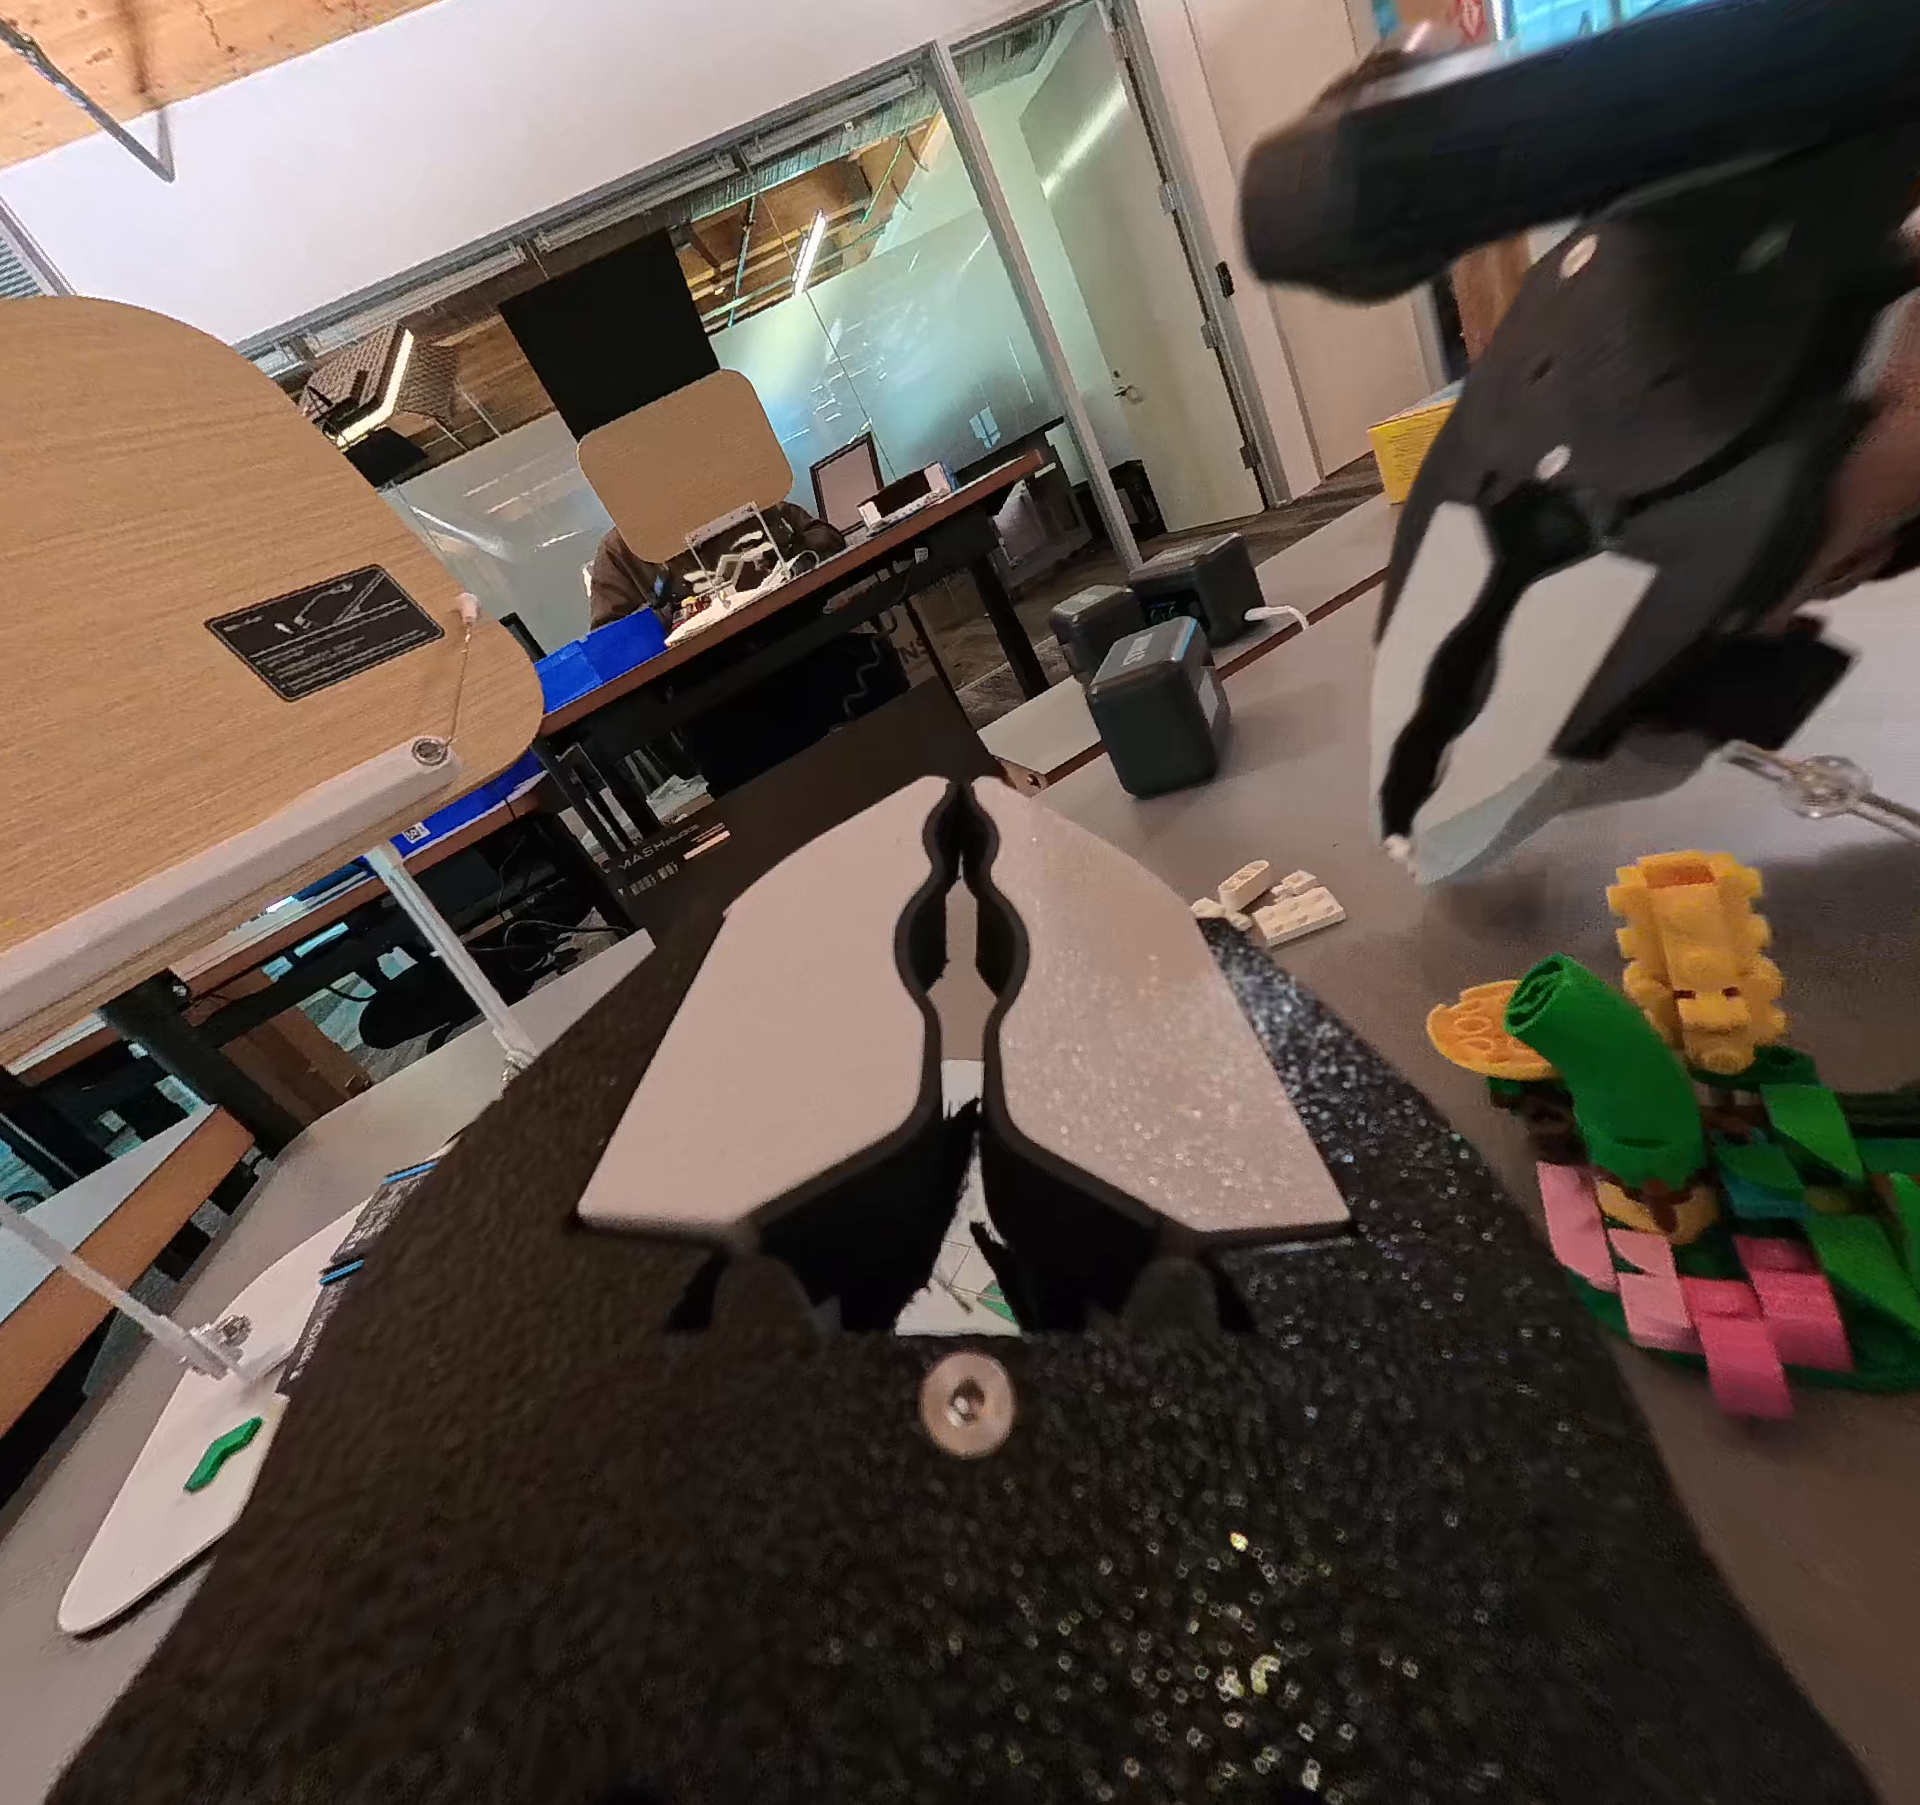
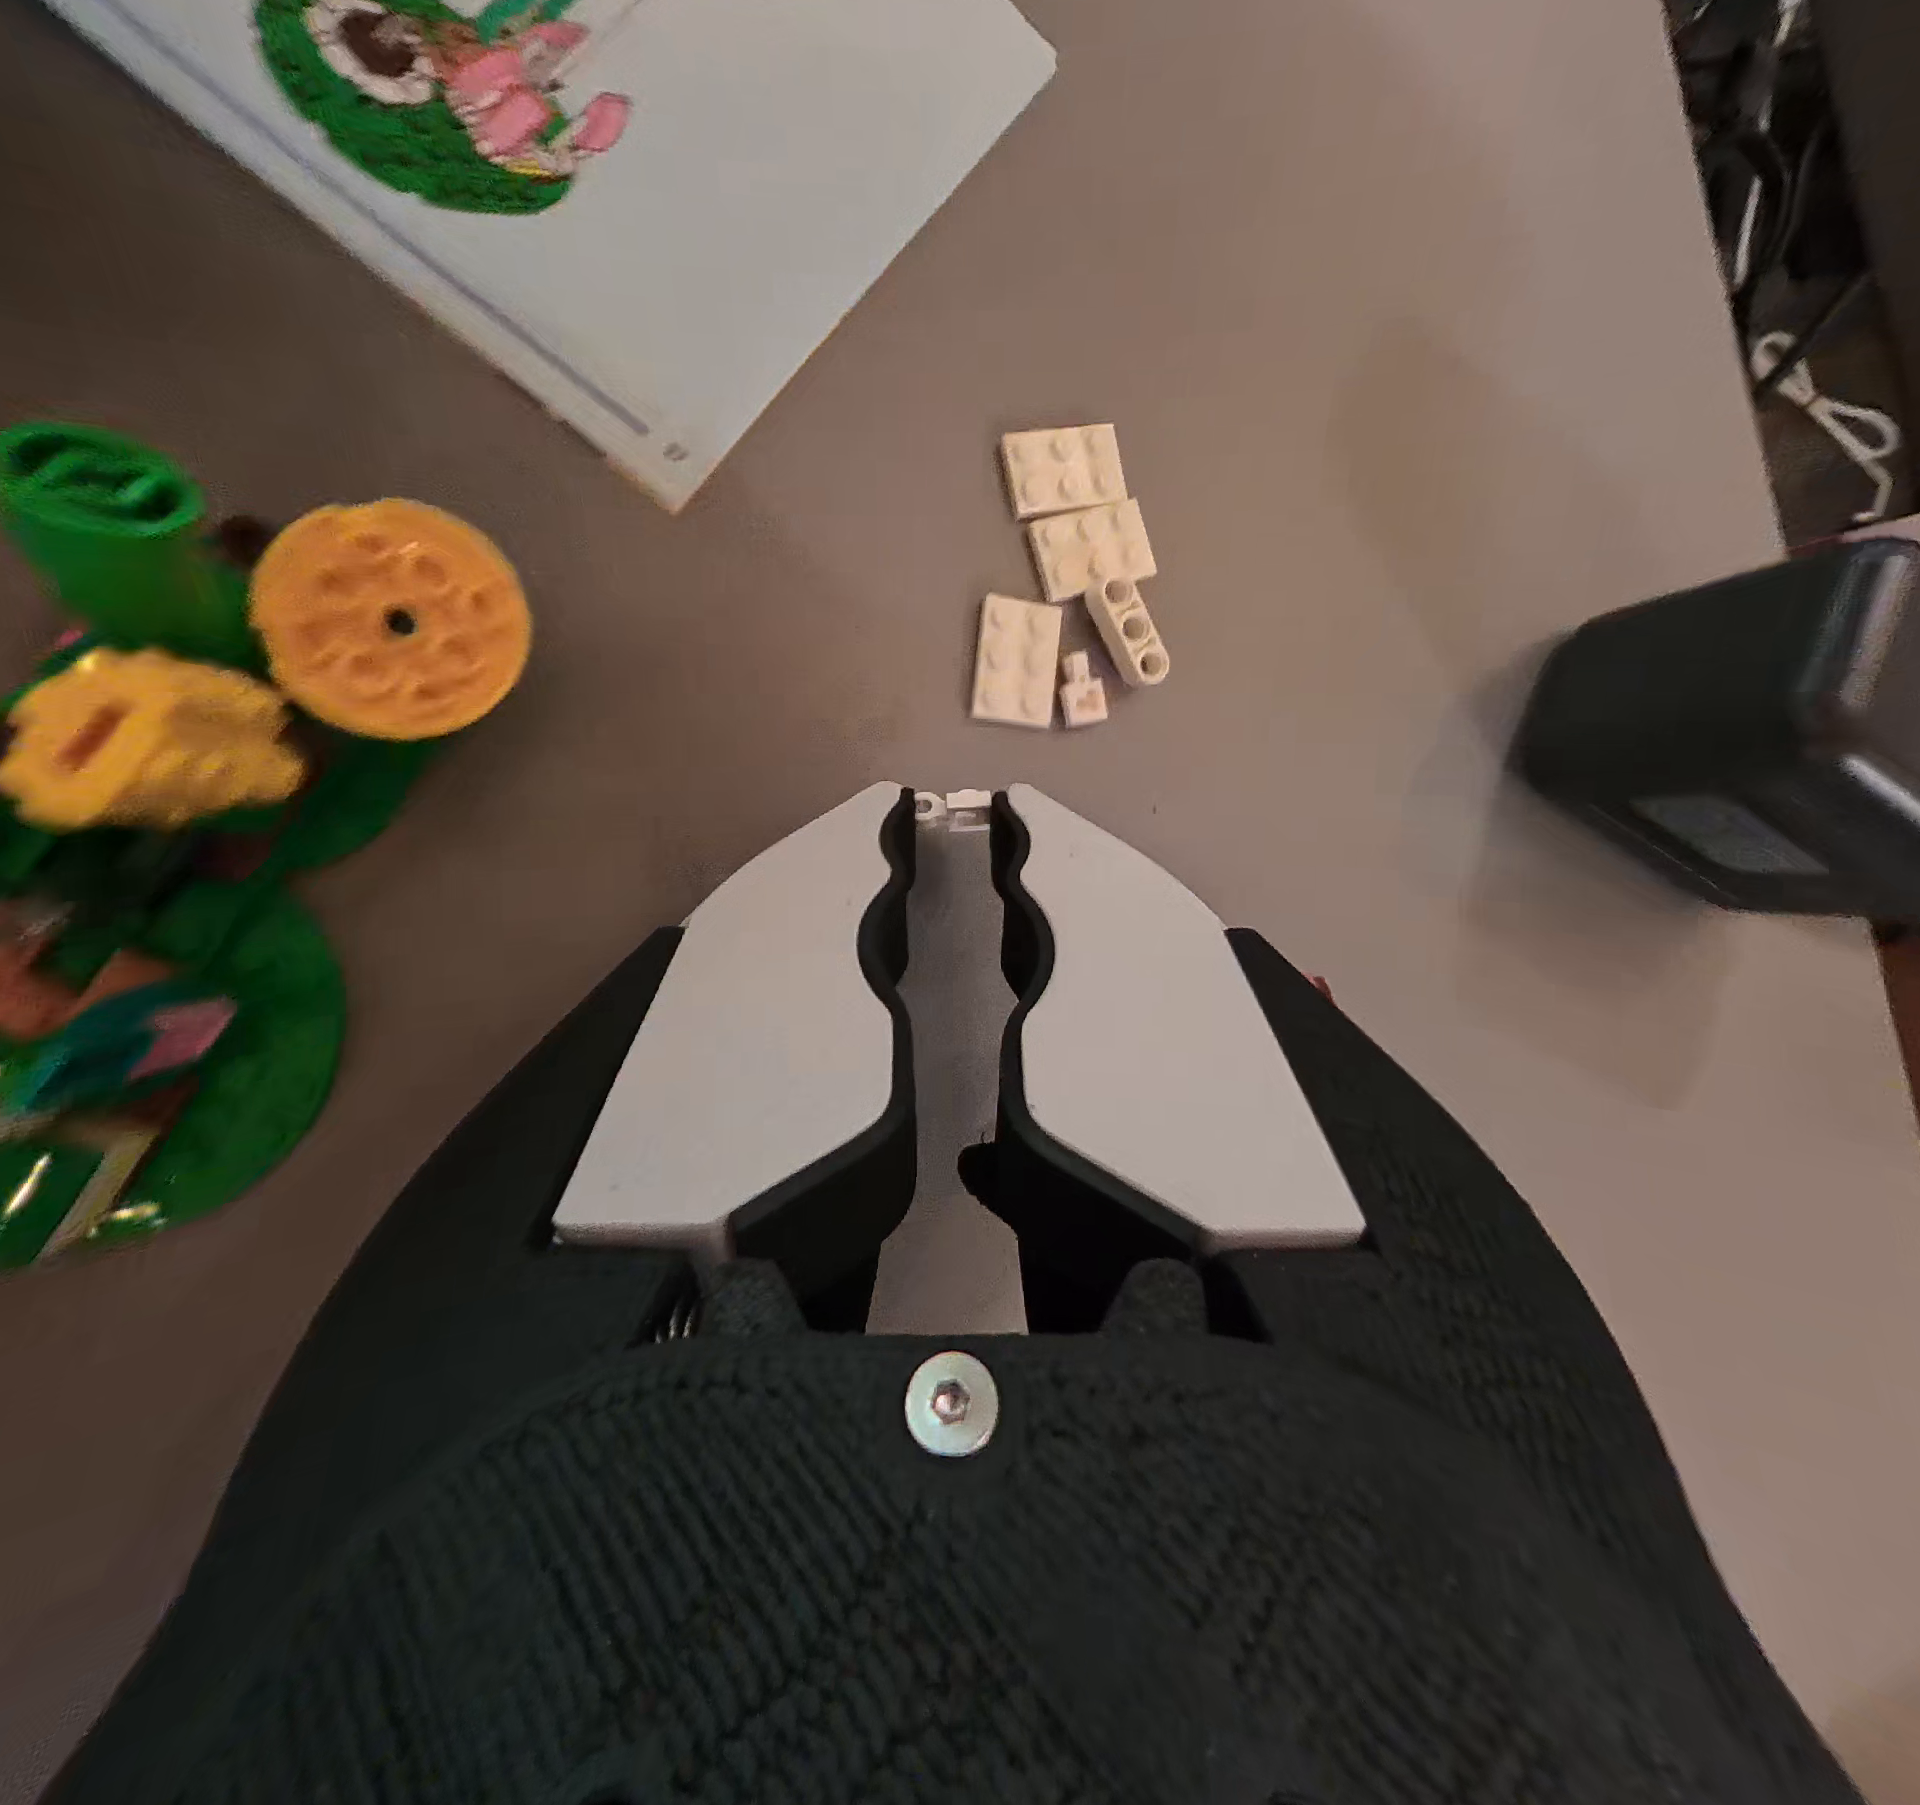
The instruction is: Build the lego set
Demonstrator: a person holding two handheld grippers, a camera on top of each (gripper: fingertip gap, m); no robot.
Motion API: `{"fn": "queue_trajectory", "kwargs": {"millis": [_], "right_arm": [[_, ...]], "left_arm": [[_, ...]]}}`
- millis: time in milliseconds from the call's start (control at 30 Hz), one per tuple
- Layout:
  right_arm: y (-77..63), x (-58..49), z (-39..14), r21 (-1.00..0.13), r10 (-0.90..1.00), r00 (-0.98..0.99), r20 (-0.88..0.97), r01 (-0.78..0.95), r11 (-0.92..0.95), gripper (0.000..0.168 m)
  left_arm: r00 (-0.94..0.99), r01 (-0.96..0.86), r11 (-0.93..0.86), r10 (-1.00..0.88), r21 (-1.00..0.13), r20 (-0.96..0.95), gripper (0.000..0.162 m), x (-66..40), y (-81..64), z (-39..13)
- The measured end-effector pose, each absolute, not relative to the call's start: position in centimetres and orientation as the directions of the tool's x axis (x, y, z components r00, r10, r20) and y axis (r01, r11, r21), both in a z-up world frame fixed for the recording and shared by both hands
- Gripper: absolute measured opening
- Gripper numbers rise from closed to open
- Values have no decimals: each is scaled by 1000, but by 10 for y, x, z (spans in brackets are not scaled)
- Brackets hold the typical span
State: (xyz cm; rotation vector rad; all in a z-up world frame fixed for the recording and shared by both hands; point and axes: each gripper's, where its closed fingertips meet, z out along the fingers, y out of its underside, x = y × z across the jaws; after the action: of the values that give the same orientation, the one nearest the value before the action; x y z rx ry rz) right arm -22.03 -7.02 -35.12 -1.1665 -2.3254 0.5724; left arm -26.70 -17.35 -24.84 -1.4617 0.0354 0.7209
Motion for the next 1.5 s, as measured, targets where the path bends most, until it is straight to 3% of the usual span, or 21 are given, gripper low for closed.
{"fn": "queue_trajectory", "kwargs": {"millis": [33,133,200,367,567,633,767,1133,1367,1500], "right_arm": [[-70,-227,-357,-549,827,-522,207,638,540,13],[-72,-239,-362,-574,850,-502,158,654,493,14],[-75,-237,-359,-596,858,-498,127,653,468,30],[-59,-208,-332,-665,884,-441,154,616,423,29],[50,-136,-301,-731,970,-134,204,637,243,20],[92,-114,-301,-742,989,-26,142,659,124,18],[140,-91,-311,-704,997,77,-31,706,-77,15],[150,-118,-348,-491,998,-40,57,869,63,9],[152,-141,-358,-446,999,-35,39,894,49,12],[168,-146,-356,-445,995,49,88,896,-5,3]], "left_arm": [[793,-462,-56,421,-885,-441,0,-267,-174,-248],[793,-464,-51,419,-884,-441,0,-266,-173,-247],[791,-465,-58,422,-883,-444,0,-267,-173,-248],[767,-470,-57,467,-881,-440,1,-271,-179,-243],[784,-456,-50,450,-888,-428,0,-268,-175,-246],[791,-455,-54,435,-889,-431,0,-266,-173,-249],[789,-463,-64,426,-884,-444,0,-265,-172,-250],[792,-458,-82,414,-885,-448,0,-267,-170,-255],[797,-452,-83,410,-888,-444,0,-268,-170,-256],[802,-449,-81,404,-890,-441,0,-267,-169,-256]]}}
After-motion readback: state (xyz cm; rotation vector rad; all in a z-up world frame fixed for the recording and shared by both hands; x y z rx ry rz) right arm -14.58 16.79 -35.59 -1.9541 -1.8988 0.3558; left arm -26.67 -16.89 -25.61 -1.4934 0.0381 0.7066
